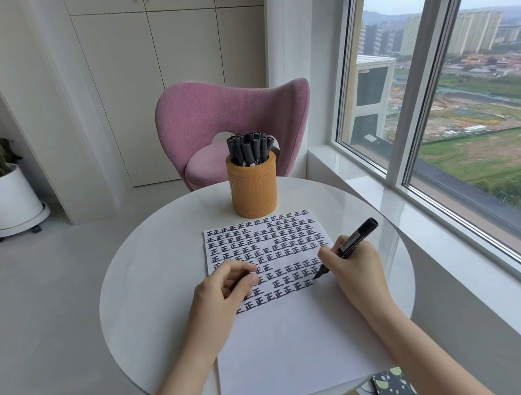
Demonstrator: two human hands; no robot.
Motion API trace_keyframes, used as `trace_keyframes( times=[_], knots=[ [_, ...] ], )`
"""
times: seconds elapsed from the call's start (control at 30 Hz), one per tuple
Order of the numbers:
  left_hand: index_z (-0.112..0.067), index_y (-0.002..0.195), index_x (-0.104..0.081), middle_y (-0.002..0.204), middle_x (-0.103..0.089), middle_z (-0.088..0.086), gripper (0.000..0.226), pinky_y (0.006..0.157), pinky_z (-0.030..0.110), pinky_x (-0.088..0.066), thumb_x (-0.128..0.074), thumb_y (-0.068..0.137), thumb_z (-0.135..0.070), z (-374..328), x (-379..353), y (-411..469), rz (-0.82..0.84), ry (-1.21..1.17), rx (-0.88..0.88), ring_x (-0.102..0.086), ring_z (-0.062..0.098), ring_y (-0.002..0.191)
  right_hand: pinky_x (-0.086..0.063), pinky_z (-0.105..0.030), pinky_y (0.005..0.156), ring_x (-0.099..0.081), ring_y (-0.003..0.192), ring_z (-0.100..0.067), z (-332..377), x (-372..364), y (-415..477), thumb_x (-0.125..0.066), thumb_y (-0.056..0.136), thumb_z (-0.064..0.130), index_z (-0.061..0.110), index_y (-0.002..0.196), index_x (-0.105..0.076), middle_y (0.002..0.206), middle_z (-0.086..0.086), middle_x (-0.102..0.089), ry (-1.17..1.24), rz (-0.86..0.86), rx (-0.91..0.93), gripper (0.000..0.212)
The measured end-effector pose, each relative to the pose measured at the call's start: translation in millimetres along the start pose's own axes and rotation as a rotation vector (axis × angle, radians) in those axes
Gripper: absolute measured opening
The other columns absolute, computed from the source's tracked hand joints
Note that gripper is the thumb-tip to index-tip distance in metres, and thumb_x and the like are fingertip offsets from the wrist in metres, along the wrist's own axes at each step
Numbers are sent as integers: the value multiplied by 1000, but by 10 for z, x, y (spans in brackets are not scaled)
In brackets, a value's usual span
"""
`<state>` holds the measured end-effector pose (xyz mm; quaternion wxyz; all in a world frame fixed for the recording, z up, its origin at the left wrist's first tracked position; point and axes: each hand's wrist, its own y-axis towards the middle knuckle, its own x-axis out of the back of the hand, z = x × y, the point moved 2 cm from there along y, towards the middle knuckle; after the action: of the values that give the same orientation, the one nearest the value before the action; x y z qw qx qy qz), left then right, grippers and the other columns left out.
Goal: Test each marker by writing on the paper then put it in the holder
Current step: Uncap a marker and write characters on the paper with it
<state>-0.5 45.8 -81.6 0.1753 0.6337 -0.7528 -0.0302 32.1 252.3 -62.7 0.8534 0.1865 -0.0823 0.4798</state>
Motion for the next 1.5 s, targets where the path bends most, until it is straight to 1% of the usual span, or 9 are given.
trace_keyframes(
  times=[0.17, 0.37, 0.6, 0.8, 0.87, 1.1, 1.3, 1.5],
  knots=[
    [-16, 87, -67, 68, -67, -8, 10, 67, 16, -49, -65, 85, -7, -4, -7, -2, -4, -24, 7, -59, 7, 65, -18, -19, 41, -19, 48, -10, 11, 7, -7, -57, 78, 4, 13, 60, -28, 52, 4, -23, 1, 12, -4, 35],
    [-16, 87, -66, 68, -66, -9, 10, 66, 16, -48, -65, 85, -7, 3, -8, 3, 1, -23, 5, -59, 6, 65, -18, -21, 43, -19, 52, -10, 3, 4, 1, -58, 77, 5, 10, 61, -32, 57, -5, -26, -18, 14, 6, 30],
    [-15, 88, -66, 67, -67, -11, 10, 67, 15, -48, -65, 85, -6, 2, -5, -3, 7, -28, 3, -59, 5, 65, -15, -20, 43, -18, 53, -12, -29, 15, 9, -57, 78, 6, 9, 61, -34, 56, -2, -25, 15, -2, -16, 29],
    [-15, 88, -66, 69, -67, -11, 9, 68, 16, -49, -65, 85, -6, -1, -8, -3, 4, -24, 6, -59, 5, 65, -17, -20, 42, -17, 50, -10, 7, 8, -2, -56, 77, 2, 15, 59, -25, 52, 7, -20, 3, -8, 13, 38],
    [-16, 88, -66, 69, -67, -11, 10, 68, 16, -49, -65, 85, -6, 1, -6, -1, 3, -22, 5, -59, 5, 65, -16, -20, 42, -17, 50, -10, 3, 8, 1, -55, 77, 2, 15, 59, -25, 50, 9, -19, 2, -14, 15, 38],
    [-15, 88, -66, 68, -67, -12, 9, 66, 14, -47, -65, 85, -6, 0, -8, -2, 8, -23, 3, -59, 4, 65, -16, -18, 42, -18, 50, -10, -34, 13, 13, -57, 79, 4, 8, 60, -35, 55, -1, -26, 40, -1, -15, 29],
    [-16, 88, -66, 69, -67, -10, 9, 66, 14, -48, -65, 85, -7, 7, -3, 1, 8, -22, 5, -60, 5, 65, -18, -19, 42, -20, 47, -10, -19, -4, 8, -59, 81, 8, 10, 59, -33, 49, 6, -24, 7, 19, 0, 34],
    [-14, 88, -66, 67, -66, -12, 8, 67, 14, -48, -65, 85, -7, 1, -6, 3, 11, -20, 7, -59, 5, 65, -16, -20, 43, -18, 50, -9, -15, -11, -1, -58, 79, 7, 11, 59, -34, 52, 3, -25, -3, 27, 2, 32]
  ],
)
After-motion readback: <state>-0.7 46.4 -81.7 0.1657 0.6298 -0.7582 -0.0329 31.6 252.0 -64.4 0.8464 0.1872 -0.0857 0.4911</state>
